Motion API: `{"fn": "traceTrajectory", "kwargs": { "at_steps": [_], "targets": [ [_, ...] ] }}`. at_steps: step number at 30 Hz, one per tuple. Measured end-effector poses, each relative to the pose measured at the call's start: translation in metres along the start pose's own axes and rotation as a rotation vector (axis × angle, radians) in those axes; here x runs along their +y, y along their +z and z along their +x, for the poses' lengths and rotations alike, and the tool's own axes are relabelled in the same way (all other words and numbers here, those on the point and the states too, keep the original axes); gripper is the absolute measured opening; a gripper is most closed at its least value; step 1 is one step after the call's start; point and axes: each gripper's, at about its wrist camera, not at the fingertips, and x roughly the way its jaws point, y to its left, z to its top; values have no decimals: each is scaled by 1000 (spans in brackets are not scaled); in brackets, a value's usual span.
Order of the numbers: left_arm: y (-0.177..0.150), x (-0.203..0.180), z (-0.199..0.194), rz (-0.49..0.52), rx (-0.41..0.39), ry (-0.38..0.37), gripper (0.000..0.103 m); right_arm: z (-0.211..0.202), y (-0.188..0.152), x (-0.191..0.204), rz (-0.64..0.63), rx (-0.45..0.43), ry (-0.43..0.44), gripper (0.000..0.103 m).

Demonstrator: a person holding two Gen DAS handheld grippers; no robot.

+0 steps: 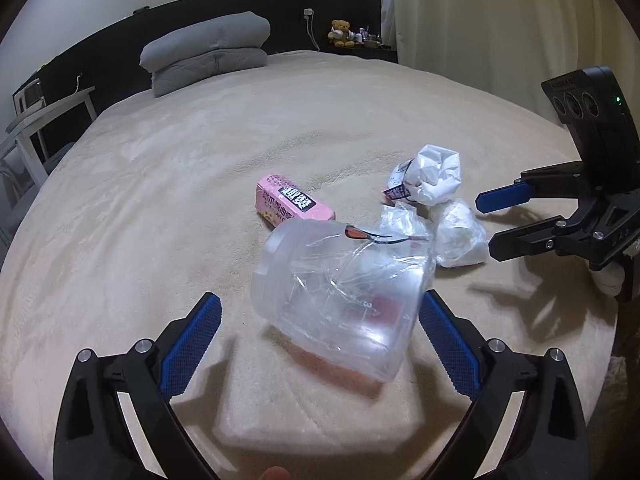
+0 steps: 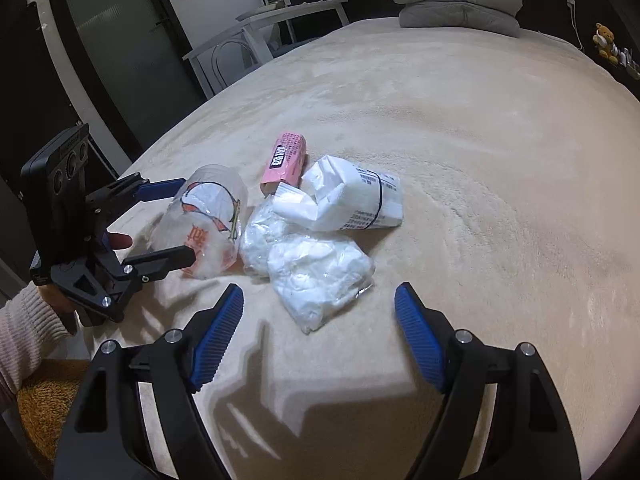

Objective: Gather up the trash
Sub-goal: 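Grasp the clear plastic cup with the left tool while the right tool grasps the white plastic bag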

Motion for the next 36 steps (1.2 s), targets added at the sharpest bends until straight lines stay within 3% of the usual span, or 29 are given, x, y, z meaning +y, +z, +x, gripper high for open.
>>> {"fn": "traceTrajectory", "kwargs": {
  "at_steps": [5,6,7,8,9,16,22,27,36],
  "targets": [
    [6,9,9,-48,-12,-43,95,13,10,-8,5,16,55,77],
    [5,11,9,-56,-14,-53,92,14,12,-6,-9,14,59,77],
    [5,13,9,-63,-18,-63,81,14,13,-5,-20,3,60,77],
    [5,13,9,-69,-19,-57,77,15,12,-3,-31,-3,62,74],
    [5,14,9,-73,-21,-49,76,17,12,-1,-46,4,60,61],
    [6,2,-4,-71,-38,-20,75,-3,10,6,-55,-18,48,56],
    [15,-24,-51,-87,-102,3,74,-51,0,25,-32,-51,41,56],
    [17,-51,-98,-95,-185,17,74,-106,-14,47,-15,-149,38,56],
    [-32,-101,-171,-201,-307,-32,74,-185,-89,70,3,-333,12,56]
  ]
}}
